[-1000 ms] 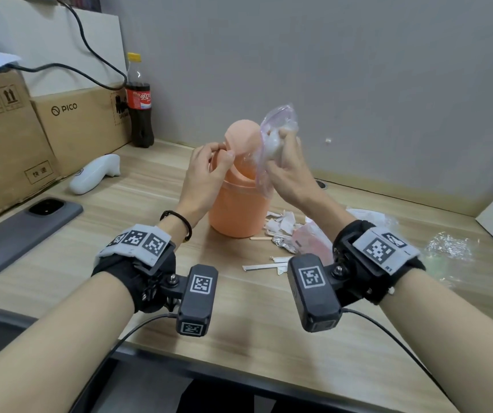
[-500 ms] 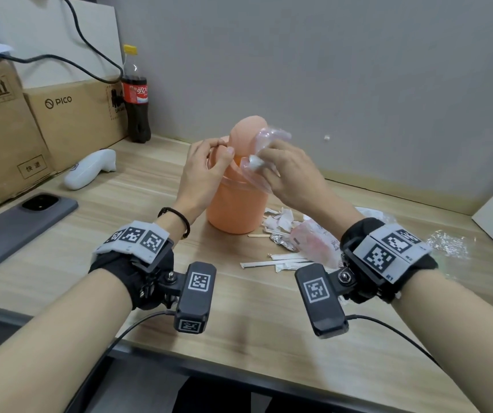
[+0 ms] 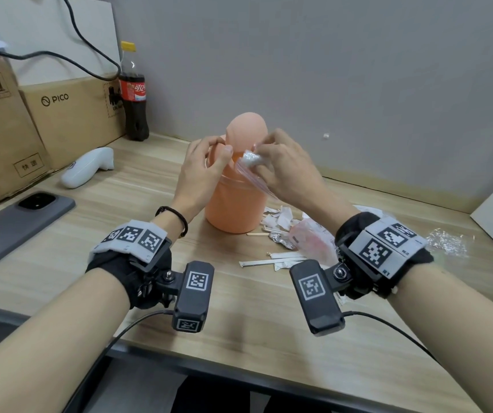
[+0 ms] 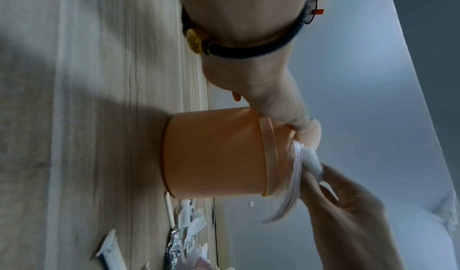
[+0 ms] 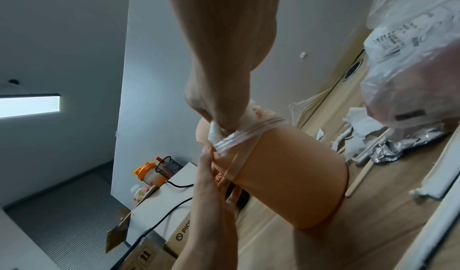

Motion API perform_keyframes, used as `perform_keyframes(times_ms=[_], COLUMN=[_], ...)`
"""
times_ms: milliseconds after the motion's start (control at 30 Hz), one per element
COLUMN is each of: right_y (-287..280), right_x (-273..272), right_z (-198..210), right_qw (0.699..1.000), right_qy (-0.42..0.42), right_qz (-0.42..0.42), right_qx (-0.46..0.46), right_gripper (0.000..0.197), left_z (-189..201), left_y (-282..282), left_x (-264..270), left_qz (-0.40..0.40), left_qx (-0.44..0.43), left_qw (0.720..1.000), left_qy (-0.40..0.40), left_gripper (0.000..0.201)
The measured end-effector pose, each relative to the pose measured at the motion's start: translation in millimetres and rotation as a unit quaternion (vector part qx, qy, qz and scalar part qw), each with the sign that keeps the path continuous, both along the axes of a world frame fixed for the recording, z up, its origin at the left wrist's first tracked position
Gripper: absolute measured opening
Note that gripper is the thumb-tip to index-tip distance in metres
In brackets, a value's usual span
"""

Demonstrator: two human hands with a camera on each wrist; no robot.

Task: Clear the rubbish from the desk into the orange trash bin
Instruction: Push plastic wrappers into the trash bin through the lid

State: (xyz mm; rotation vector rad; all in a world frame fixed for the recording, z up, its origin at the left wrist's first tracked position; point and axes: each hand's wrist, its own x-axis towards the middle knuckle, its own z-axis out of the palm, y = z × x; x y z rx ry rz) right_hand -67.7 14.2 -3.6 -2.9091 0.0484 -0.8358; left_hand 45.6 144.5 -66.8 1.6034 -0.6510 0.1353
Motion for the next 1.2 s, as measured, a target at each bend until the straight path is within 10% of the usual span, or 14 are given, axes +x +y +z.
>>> perform_keyframes(times_ms=[633,1000,1133,1200], right_y=[17.1,-2.4,-0.3,-0.3], right_x=[13.7,-10.3,-19.8,-18.2], right_z=[13.7,16.0,8.9,7.0], right_qw=[0.945,0.971,0.980,0.982], right_qy=[0.326,0.163,0.163,0.153], right_qz=[-0.009,0.048,0.095,0.106], right_qx=[0.015,0.170,0.057,0.013], right_gripper=[0.071,0.033,0.052,0.031], left_z=[-1.7,-7.5,-10.7,-9.9], left_y=[-1.0,-4.2,-8.1,-7.7], left_x=[3.2,7.3,5.8,4.0], left_qz=[-0.012,-0.008,-0.005,-0.004], left_qx=[0.007,0.002,-0.029,-0.035], left_qw=[1.000,1.000,1.000,0.999], left_qy=[0.012,0.002,0.011,0.010], left_gripper=[0.024,0.045,0.044,0.034])
